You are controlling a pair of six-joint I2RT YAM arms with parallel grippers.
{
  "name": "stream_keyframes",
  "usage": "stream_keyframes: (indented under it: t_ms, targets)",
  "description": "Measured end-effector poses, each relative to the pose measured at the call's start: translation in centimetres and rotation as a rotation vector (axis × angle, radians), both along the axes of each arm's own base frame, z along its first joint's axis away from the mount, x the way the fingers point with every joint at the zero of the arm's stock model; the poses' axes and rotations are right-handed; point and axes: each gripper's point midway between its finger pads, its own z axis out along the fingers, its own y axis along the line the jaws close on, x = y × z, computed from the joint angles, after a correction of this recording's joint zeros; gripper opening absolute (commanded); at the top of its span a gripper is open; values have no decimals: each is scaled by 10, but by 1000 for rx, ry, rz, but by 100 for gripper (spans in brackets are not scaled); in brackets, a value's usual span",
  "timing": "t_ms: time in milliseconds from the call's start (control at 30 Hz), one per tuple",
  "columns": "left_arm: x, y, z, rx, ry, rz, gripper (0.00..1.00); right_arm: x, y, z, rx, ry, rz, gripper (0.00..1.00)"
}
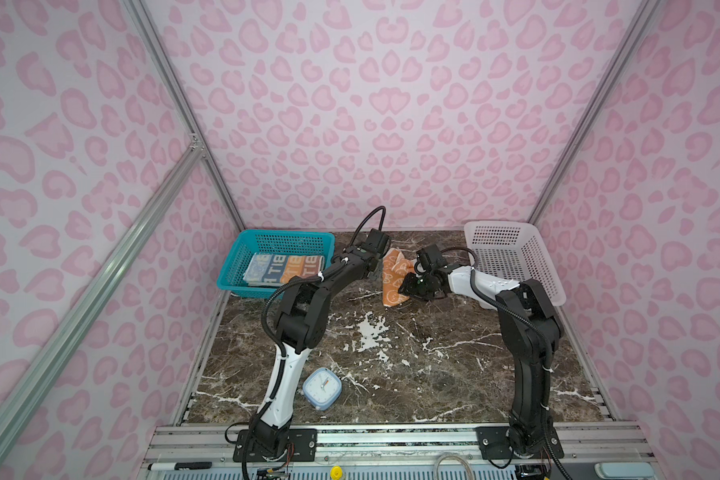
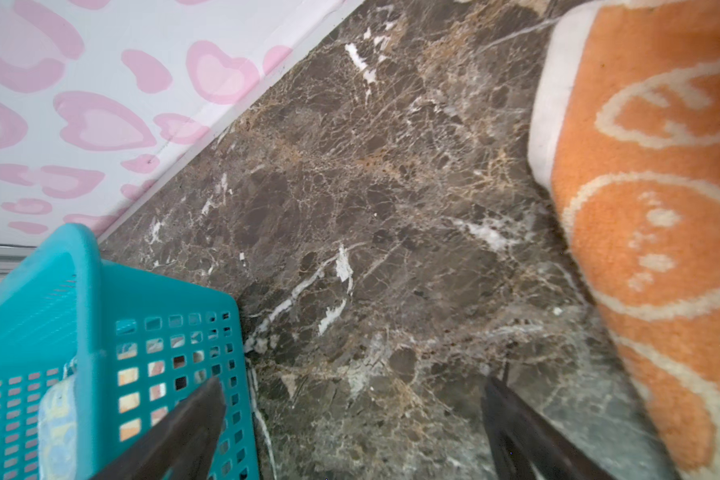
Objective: Fold and stack the towels
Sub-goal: 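Drop the orange towel onto the table center with the right gripper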
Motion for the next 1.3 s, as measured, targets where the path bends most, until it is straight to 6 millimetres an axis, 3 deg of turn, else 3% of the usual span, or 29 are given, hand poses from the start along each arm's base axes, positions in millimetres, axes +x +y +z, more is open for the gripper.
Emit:
stream_keyframes:
  t_ms: [67,167,300,400,467,600,767,867,967,1033,1100,1133,1200,1300]
  targets:
    - [-7,-1,-6,-33,27,2,98,9,-1,-2,-10,-3,-2,19]
    - [-18,-1,-16,-74,68,10,98,31,-11,10,-34,-43,-18,3]
    - [-30,-2,-26,-115,111,15,98,61,-43,28,-111,-104,-56,2]
    - [-35,-5,-25,-155,126,18,98,69,-73,34,-168,-117,-76,17]
    - [-37,-10,-21,-191,129,15,98,68,-93,38,-219,-119,-90,32]
    - [-39,-21,-3,-281,120,2,98,49,-114,52,-275,-139,-97,56]
    - [-40,-31,46,-385,56,-24,98,14,-93,36,-252,-107,-37,62]
    - [-43,-32,92,-442,-14,-42,98,2,-72,17,-229,-66,2,60]
    - [-57,-28,158,-526,-115,-69,98,1,-60,2,-211,-33,14,37]
    - [-75,-19,217,-589,-213,-97,98,7,-59,-3,-216,-23,2,20]
    - [-89,-12,266,-650,-312,-120,98,11,-57,4,-216,-27,1,8]
    - [-92,-10,282,-670,-350,-129,98,17,-55,12,-210,-45,-1,4]
    - [-91,-12,291,-693,-378,-139,98,28,-50,34,-194,-99,7,0]
    - [-93,-13,260,-658,-286,-125,98,29,-48,66,-172,-153,32,0]
